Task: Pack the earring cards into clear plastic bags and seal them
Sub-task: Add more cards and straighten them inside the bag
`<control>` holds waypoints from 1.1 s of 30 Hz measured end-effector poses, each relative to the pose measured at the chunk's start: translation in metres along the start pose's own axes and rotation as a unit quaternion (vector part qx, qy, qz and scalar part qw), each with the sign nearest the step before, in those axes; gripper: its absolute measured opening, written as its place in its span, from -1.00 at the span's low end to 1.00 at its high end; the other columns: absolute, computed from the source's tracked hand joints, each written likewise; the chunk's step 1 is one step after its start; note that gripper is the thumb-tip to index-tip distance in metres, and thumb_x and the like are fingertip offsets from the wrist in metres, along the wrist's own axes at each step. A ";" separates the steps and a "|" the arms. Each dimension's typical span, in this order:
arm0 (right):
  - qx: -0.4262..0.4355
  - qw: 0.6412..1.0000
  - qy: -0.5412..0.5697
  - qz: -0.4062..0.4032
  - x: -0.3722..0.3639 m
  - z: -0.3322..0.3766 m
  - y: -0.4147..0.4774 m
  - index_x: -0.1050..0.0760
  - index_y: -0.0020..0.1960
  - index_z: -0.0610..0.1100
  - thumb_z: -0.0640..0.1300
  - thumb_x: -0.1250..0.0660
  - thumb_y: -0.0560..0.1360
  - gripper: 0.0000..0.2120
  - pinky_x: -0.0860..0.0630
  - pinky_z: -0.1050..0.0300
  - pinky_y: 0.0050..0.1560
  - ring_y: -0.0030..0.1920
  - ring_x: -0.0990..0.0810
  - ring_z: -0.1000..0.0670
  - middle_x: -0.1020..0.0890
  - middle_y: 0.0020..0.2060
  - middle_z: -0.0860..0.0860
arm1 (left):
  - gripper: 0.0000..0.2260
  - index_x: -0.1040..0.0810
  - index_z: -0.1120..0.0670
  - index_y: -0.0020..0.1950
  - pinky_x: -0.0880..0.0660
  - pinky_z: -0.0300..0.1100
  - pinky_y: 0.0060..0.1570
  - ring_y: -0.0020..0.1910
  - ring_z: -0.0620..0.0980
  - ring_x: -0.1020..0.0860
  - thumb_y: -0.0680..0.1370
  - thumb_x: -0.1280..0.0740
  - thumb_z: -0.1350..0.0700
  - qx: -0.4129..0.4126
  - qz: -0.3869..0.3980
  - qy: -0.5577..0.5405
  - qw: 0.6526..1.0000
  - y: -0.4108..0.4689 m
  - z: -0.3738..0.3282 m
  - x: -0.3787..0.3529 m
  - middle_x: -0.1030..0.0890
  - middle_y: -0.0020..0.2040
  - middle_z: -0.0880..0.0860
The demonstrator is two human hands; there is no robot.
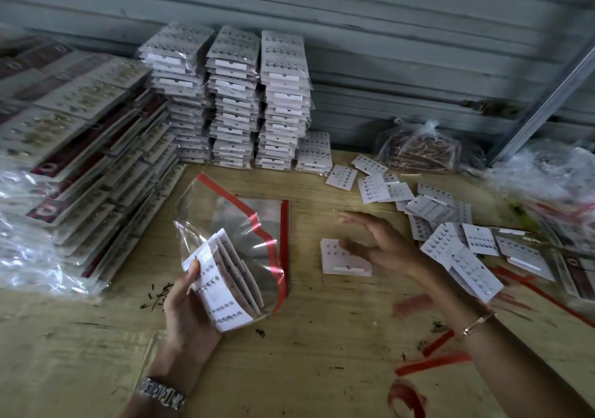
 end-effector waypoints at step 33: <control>-0.403 0.754 0.440 -0.275 0.013 -0.056 0.047 -0.48 -0.29 -0.20 -0.31 -0.27 0.54 -0.77 -0.21 0.35 -0.66 -0.66 -0.39 0.17 -0.53 -0.61 0.03 | -0.50 -0.74 0.05 -0.01 -0.64 -0.11 -0.11 -0.11 0.01 -0.71 0.63 0.01 -0.02 -0.005 0.000 -0.009 1.000 0.000 0.001 0.003 -0.73 -0.12 0.05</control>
Point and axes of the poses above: each hand's wrist, its own y-axis towards the middle knuckle, its own x-axis out of the back of the hand, z = x × y, the point moved 5 cm from there along y, towards the middle knuckle
